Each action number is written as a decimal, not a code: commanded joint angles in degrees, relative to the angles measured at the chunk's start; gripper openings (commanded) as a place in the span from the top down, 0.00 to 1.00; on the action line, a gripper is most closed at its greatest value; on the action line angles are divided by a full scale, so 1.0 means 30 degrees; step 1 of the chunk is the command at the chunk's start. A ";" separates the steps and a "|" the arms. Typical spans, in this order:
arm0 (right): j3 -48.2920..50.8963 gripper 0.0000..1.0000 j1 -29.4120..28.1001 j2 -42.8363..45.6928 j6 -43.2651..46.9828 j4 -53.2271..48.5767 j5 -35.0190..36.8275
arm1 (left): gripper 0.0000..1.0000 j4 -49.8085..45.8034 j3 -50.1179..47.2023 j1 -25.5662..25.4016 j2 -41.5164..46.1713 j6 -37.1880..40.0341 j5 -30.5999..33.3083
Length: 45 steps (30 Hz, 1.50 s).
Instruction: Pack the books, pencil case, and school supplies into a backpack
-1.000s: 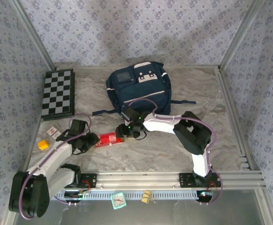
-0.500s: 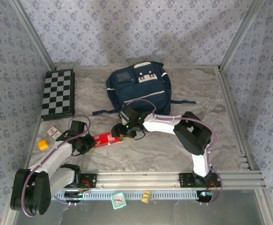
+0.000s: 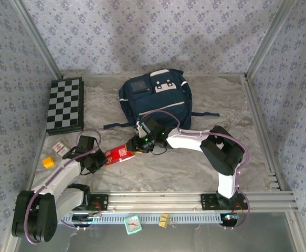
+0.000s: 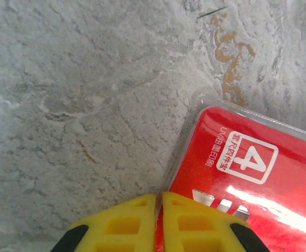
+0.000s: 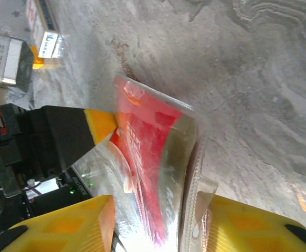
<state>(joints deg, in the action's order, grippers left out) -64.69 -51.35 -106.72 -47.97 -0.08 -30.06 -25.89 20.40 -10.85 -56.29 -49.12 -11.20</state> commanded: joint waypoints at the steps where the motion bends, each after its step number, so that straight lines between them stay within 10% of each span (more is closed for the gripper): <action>1: 0.0172 0.60 0.0066 0.0072 -0.0183 0.0953 -0.0965 | 0.89 0.1432 -0.0330 -0.0092 -0.0118 -0.0058 -0.1531; 14: 0.0220 0.92 0.0429 0.1162 0.0502 -0.0813 0.0221 | 0.86 0.0717 0.0510 -0.0103 0.0336 0.0155 -0.1417; 24: 0.1008 0.93 0.2319 0.5693 0.1760 -0.3360 0.0360 | 0.55 -0.2758 0.6523 -0.0074 0.2515 0.3295 0.2408; 30: 0.1056 0.93 0.5831 0.8941 0.2018 -0.5057 -0.0934 | 0.47 -0.1813 1.0536 -0.0951 -0.0353 0.7214 0.2093; 45: 0.0299 0.92 1.7342 1.1846 0.3437 -0.8997 -0.4569 | 0.37 0.0102 1.9338 -0.9532 -1.2358 1.9587 0.5381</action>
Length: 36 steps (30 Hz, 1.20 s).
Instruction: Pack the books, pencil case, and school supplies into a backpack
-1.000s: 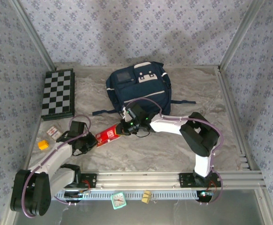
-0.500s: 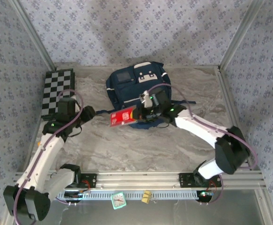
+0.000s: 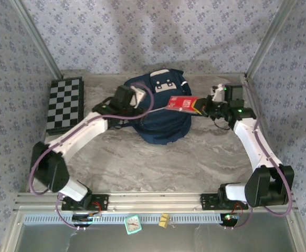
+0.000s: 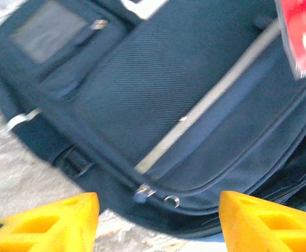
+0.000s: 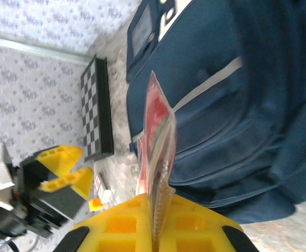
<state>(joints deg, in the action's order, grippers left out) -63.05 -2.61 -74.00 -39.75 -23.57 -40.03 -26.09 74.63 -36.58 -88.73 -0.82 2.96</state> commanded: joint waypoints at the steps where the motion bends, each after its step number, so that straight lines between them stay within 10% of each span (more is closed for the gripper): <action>1: -0.0069 0.92 0.1639 0.1129 0.0681 -0.1162 -0.1419 | 0.37 -0.0186 0.2113 -0.1338 -0.2295 0.3866 0.0918; 11: 0.1865 0.92 0.5640 0.2341 0.1089 -0.1660 -0.2767 | 0.32 0.0053 0.5380 -0.2485 -0.6927 0.6052 0.1403; 22: 0.2324 0.93 0.6012 0.2305 0.1915 -0.2259 -0.3136 | 0.39 0.0084 0.6991 -0.1128 -0.7227 0.5478 0.1038; 36: 0.2292 0.93 0.2725 0.0975 0.0686 -0.0811 -0.3508 | 1.00 -0.0127 0.8828 -0.1967 -0.6785 0.4768 0.2804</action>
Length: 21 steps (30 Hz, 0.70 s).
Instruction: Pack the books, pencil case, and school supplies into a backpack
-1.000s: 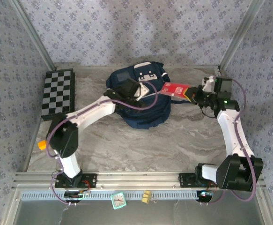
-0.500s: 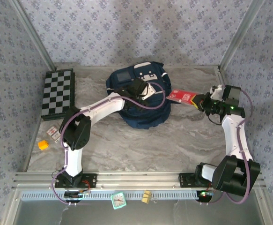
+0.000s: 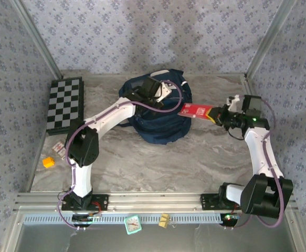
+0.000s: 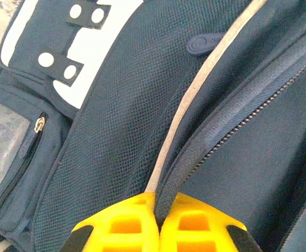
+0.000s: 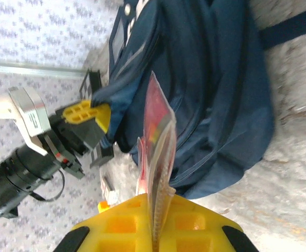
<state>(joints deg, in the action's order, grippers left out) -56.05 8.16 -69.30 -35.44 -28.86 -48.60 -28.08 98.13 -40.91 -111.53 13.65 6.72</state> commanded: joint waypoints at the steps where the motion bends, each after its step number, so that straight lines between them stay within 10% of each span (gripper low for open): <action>1: -0.0001 0.93 -0.1205 -0.0873 -0.1145 0.1416 -0.0688 | 1.00 0.0496 0.1163 -0.0730 0.0964 -0.0095 0.1947; 21: -0.4927 0.77 -0.7279 -1.0059 -0.1958 0.6213 0.2750 | 1.00 0.1159 0.0081 -0.1515 0.3908 -0.1551 0.2808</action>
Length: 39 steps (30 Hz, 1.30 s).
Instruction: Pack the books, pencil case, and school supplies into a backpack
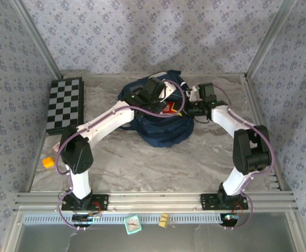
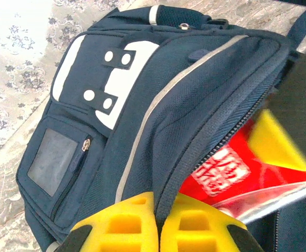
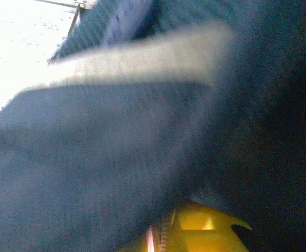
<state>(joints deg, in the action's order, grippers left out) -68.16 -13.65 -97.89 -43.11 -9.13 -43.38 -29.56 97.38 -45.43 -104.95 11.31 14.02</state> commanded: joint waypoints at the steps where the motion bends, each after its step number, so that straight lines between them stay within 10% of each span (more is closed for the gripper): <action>1: -0.0893 0.72 0.0060 -0.0520 0.0730 -0.0623 0.1251 | 1.00 0.1678 0.0249 0.0024 0.1779 -0.0804 0.0315; 11: 0.0826 0.43 0.0795 0.3472 0.3781 -0.5923 0.5236 | 1.00 0.1772 -0.0293 0.0276 0.2048 -0.1104 0.0084; 20: 0.2325 0.85 -0.1024 0.3918 0.1852 -0.3982 0.5287 | 1.00 0.1706 -0.0267 0.0269 0.2169 -0.1215 -0.0367; 39: -0.1416 0.85 -0.0651 0.0164 0.1800 -0.1085 0.6212 | 1.00 0.1013 0.0009 0.0243 0.1814 -0.2259 -0.0379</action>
<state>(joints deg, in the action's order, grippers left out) -73.21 -16.75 -100.09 -38.89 -13.26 -24.51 -28.51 95.79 -44.64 -103.48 6.63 12.86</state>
